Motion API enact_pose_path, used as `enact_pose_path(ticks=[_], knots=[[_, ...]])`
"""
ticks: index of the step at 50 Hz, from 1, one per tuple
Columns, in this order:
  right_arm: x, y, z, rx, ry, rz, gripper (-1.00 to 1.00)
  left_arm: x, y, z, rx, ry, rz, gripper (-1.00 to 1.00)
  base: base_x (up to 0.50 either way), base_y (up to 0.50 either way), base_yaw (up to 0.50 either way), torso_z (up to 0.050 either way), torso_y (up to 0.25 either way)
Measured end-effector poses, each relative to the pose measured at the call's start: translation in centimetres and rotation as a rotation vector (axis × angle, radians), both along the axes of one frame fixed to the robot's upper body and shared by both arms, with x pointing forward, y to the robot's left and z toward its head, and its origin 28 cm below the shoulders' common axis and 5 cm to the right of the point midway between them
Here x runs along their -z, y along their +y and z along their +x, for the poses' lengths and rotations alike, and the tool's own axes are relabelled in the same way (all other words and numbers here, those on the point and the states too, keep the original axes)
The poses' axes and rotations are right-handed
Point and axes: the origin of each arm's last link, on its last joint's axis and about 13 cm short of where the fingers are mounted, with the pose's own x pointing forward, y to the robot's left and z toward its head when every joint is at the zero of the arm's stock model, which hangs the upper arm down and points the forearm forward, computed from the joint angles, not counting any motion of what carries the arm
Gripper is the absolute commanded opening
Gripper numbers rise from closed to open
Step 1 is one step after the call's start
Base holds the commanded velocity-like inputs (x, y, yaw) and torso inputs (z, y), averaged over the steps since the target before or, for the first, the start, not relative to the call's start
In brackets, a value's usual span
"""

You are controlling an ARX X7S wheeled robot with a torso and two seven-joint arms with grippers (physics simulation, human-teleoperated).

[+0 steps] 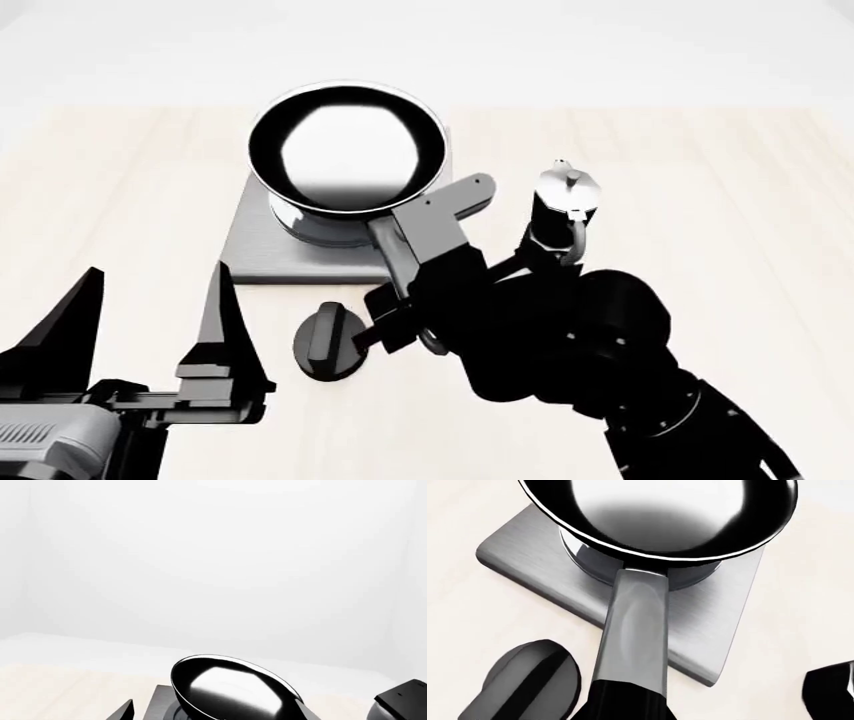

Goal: Put the frying pan on the stove.

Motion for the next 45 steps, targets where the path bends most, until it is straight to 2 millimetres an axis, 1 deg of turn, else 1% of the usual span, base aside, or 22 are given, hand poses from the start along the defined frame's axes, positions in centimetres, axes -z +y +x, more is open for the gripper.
enact_pose_path(ticks=[45], knots=[[1.9,0.0,1.0,0.009,0.04,0.0,-1.0,0.2,0.0,0.3,-0.002,0.007,0.0,1.0,0.0,0.0,0.0,0.0,0.002]])
